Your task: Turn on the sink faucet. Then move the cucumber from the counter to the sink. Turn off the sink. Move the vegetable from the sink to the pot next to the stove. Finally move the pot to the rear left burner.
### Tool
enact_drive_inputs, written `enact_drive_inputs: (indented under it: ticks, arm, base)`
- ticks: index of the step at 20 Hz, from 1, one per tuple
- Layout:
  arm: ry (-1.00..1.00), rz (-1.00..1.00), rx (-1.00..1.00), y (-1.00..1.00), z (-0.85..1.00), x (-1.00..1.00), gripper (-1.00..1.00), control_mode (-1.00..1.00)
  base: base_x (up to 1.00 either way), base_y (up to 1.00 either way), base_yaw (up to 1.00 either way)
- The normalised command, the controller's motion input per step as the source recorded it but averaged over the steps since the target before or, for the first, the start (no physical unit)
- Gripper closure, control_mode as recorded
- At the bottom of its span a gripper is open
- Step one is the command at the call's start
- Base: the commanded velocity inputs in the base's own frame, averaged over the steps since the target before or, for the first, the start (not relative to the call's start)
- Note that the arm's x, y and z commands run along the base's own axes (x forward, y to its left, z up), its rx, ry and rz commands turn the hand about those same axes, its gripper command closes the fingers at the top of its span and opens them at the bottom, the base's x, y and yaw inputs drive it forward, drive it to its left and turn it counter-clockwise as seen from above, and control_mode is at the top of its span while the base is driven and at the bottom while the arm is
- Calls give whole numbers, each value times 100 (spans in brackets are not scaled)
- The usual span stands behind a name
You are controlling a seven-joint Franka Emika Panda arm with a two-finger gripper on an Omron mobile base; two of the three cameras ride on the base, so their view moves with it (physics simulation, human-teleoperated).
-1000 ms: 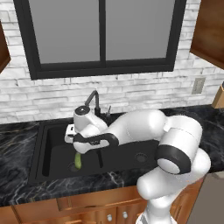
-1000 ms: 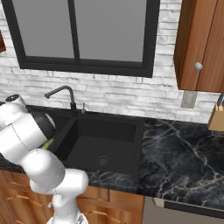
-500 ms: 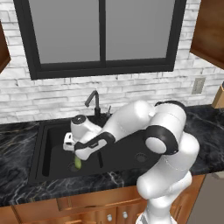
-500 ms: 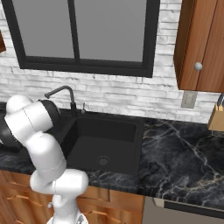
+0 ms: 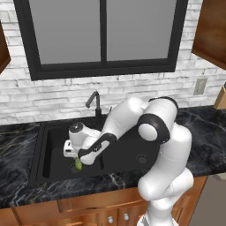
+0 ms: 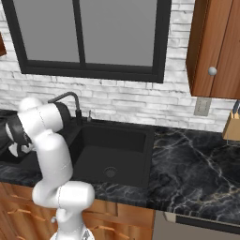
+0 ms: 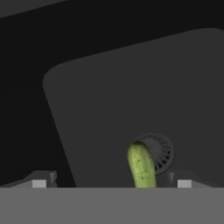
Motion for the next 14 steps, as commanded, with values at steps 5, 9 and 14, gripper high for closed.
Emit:
enact_drive_inputs:
  ticks: [5, 9, 14]
  arm:
    - [0, 0, -3, 2, -36, 6, -100, -100]
    - [0, 0, 0, 0, -23, 13, -100, -100]
    - [1, 0, 0, 0, -19, 21, -100, -100]
  base:
    - [0, 0, 0]
    - [0, 0, 0]
    - [0, 0, 0]
